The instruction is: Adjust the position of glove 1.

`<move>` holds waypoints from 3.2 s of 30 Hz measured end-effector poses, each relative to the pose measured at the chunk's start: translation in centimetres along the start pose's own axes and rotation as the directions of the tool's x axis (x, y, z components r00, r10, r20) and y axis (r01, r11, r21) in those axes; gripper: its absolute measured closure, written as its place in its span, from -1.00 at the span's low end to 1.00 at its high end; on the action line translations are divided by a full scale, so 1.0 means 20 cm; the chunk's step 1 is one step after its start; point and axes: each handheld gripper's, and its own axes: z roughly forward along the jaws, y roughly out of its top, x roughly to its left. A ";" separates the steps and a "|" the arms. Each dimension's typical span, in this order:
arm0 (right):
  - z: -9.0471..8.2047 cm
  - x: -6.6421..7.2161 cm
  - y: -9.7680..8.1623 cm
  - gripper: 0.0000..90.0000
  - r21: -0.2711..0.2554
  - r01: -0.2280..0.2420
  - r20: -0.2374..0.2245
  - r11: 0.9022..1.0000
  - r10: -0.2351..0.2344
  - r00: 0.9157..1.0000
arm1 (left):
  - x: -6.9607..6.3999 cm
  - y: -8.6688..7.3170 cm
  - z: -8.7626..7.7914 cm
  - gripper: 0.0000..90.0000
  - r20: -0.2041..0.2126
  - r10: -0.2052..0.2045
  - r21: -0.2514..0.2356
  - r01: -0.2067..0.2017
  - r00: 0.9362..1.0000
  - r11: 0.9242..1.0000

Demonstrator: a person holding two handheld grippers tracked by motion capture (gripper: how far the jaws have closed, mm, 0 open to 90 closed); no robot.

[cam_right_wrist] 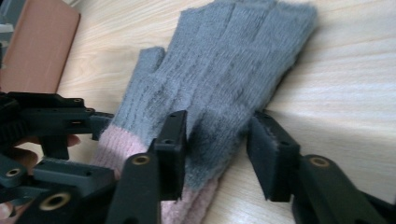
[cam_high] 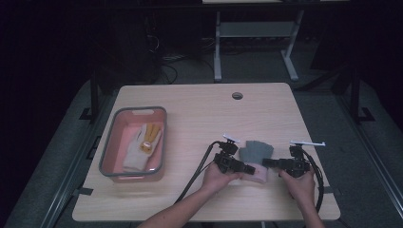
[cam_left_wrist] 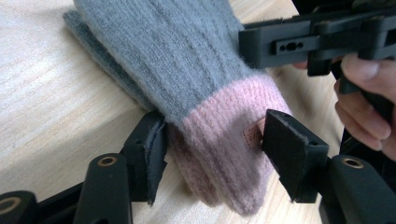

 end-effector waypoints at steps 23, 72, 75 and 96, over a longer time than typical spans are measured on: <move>0.01 0.03 -0.02 0.75 -0.030 -0.013 -0.067 0.999 0.011 0.998 | 0.06 0.00 -0.02 0.40 0.073 -0.051 -0.034 0.054 0.996 0.998; 0.08 0.47 0.17 0.75 -0.006 0.108 -0.204 0.994 -0.107 0.973 | 0.12 -0.03 -0.56 0.42 0.059 0.015 -0.154 -0.006 0.998 0.988; 0.09 0.50 0.19 0.75 -0.004 0.114 -0.215 0.994 -0.112 0.970 | 0.12 -0.03 -0.59 0.42 0.057 0.014 -0.157 -0.005 0.998 0.988; 0.13 0.64 0.26 0.75 0.010 0.161 -0.241 0.987 -0.154 0.958 | 0.16 -0.05 -0.73 0.43 0.052 0.008 -0.198 0.003 0.999 0.980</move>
